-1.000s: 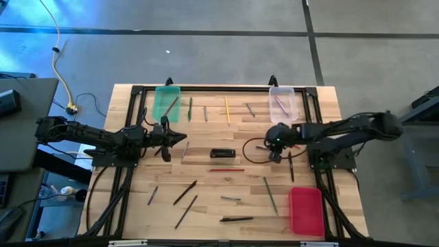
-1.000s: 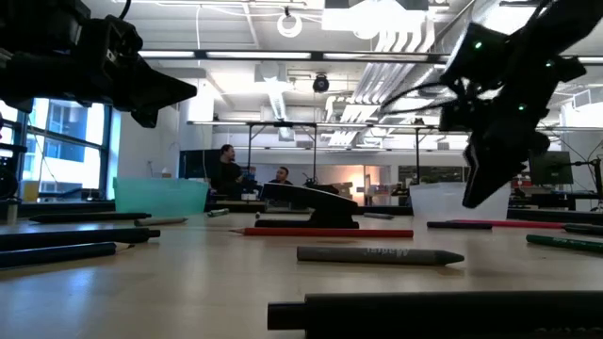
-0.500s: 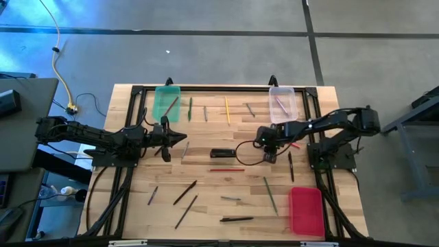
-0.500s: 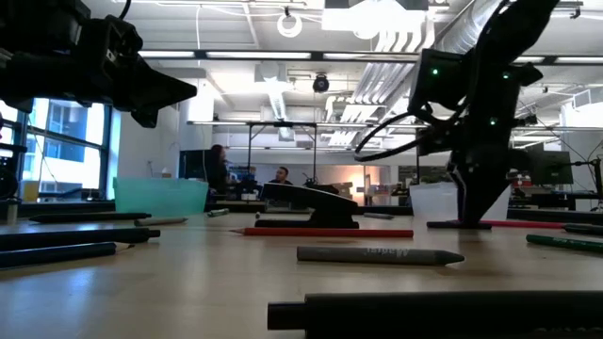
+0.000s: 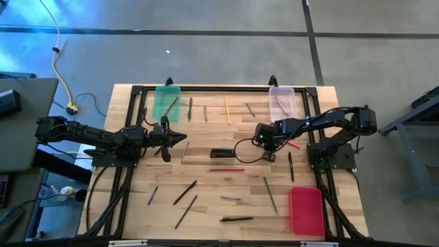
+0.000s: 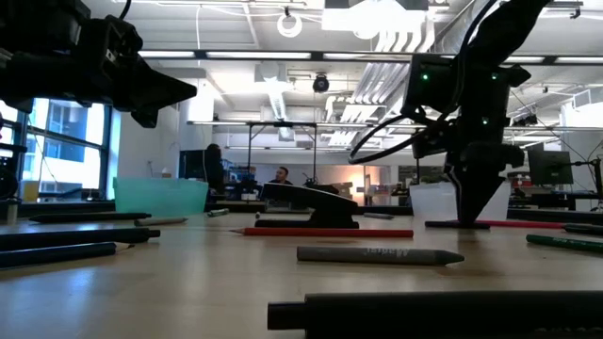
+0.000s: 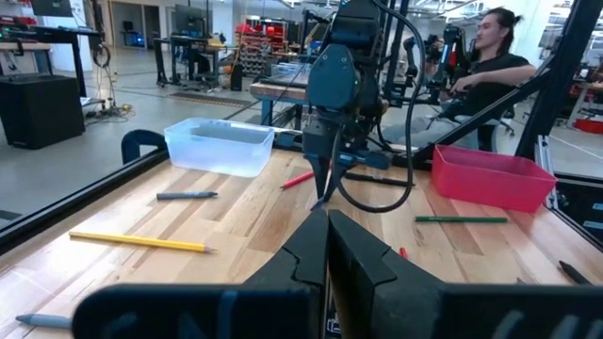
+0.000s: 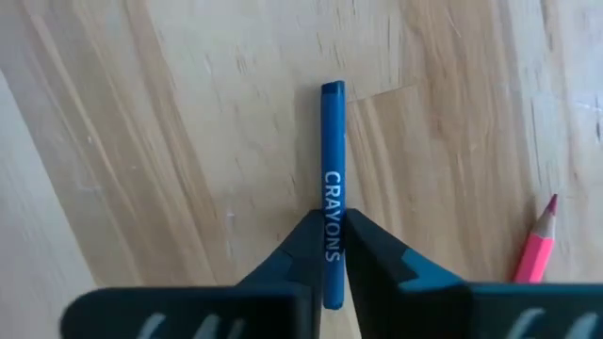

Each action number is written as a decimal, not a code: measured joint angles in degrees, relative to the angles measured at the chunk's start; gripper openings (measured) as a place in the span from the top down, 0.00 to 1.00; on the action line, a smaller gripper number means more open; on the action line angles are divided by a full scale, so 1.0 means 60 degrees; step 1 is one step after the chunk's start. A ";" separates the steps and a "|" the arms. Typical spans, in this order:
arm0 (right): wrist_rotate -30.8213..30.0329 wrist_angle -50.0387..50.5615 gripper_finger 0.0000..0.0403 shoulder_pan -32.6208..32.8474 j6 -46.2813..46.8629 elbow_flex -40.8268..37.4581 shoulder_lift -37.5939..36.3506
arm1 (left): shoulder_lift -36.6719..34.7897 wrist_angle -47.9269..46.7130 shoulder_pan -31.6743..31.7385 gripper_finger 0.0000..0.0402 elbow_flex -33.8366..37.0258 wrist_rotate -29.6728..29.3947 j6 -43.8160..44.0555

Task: Sort crayons/erasers/pens/pencils in bins
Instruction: Put the blue crayon into the red bin

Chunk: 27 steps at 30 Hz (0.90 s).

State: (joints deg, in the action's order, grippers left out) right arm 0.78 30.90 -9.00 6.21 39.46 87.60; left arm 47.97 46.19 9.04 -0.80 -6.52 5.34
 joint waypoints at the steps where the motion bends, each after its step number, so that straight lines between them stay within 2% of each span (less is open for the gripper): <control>1: 0.0019 0.0008 0.95 0.0001 0.0053 0.0000 -0.0005 | 0.0000 0.0000 0.0000 1.00 0.0000 0.0000 0.0000; 7: 0.0342 0.0556 0.95 0.0006 0.0619 -0.0048 -0.0461 | -0.0002 0.0004 0.0000 1.00 0.0000 0.0000 0.0000; 15: 0.0316 0.1809 0.95 0.0419 0.1772 -0.0054 -0.2077 | -0.0001 0.0008 -0.0003 1.00 0.0000 -0.0004 0.0000; 21: 0.0288 0.2782 0.95 0.1565 0.2942 0.0104 -0.3277 | -0.0004 0.0015 0.0000 1.00 0.0000 -0.0007 0.0000; 27: 0.0158 0.3975 0.95 0.3431 0.4432 0.1145 -0.3536 | -0.0004 0.0032 0.0000 1.00 0.0000 -0.0011 0.0000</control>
State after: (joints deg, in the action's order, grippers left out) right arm 1.73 54.75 11.59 32.80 46.33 66.38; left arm 47.94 46.39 9.03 -0.80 -6.59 5.34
